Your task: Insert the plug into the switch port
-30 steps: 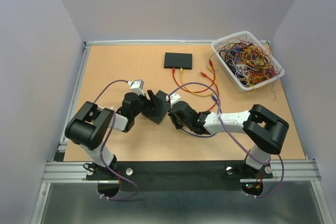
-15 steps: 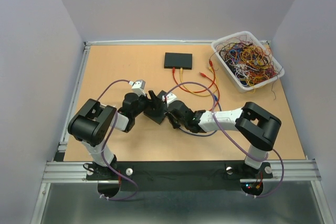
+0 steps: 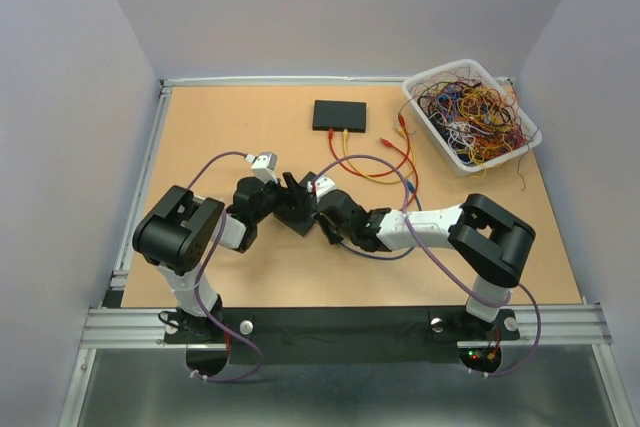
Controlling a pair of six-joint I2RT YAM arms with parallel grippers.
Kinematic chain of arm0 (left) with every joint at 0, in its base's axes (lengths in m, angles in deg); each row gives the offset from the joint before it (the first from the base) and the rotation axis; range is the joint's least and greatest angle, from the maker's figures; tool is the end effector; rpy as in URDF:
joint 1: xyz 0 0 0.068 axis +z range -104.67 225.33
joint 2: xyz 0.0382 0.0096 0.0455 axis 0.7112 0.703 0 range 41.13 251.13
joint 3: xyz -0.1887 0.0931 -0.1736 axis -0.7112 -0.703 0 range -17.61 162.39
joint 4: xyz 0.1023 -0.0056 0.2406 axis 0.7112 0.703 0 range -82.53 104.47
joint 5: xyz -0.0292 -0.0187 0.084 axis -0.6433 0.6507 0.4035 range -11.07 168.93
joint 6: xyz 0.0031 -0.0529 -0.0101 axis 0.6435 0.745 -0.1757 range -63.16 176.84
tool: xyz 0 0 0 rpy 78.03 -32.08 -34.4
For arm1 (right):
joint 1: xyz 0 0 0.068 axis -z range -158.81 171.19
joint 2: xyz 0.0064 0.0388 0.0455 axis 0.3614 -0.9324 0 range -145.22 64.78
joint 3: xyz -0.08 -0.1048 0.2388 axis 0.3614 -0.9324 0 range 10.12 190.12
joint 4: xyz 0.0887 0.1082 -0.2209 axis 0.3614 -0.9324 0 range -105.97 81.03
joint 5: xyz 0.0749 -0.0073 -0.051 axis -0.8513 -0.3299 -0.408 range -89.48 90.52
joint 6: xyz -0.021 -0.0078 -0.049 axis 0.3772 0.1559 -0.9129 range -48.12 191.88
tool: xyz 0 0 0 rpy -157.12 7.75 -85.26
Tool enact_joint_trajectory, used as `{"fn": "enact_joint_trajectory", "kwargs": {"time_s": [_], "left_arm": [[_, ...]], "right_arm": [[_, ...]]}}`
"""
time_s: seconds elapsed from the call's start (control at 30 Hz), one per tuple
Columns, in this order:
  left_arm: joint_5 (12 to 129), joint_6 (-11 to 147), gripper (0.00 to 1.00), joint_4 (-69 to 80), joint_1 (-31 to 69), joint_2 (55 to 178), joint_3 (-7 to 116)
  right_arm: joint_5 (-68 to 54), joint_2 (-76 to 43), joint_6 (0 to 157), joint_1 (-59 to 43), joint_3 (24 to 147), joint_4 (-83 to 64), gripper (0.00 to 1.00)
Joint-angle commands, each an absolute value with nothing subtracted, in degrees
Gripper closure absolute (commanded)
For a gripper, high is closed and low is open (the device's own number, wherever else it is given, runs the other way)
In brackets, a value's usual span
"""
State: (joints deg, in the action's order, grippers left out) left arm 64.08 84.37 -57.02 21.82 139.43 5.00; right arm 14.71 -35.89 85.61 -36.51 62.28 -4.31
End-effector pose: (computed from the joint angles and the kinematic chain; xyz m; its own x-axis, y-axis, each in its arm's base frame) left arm 0.2561 -0.1213 0.1310 -0.4427 -0.2945 -0.8469 0.4640 0.7330 -0.4974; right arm 0.1968 0.2950 0.1541 -0.5317 -0.4101 -0.7410 -0.6163 0.7875 0.0063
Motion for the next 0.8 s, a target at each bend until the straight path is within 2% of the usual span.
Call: {"fn": "enact_joint_trajectory", "kwargs": {"time_s": [0.0, 0.77], "left_arm": [[61.8, 84.0, 0.22, -58.1, 21.5, 140.3, 4.9], [61.1, 83.6, 0.23, -58.6, 21.5, 142.6, 5.7]], "right_arm": [[14.8, -34.5, 84.9, -36.3, 65.9, -2.6, 1.0], [14.4, -32.8, 84.9, -36.5, 67.8, -4.3, 1.0]]}}
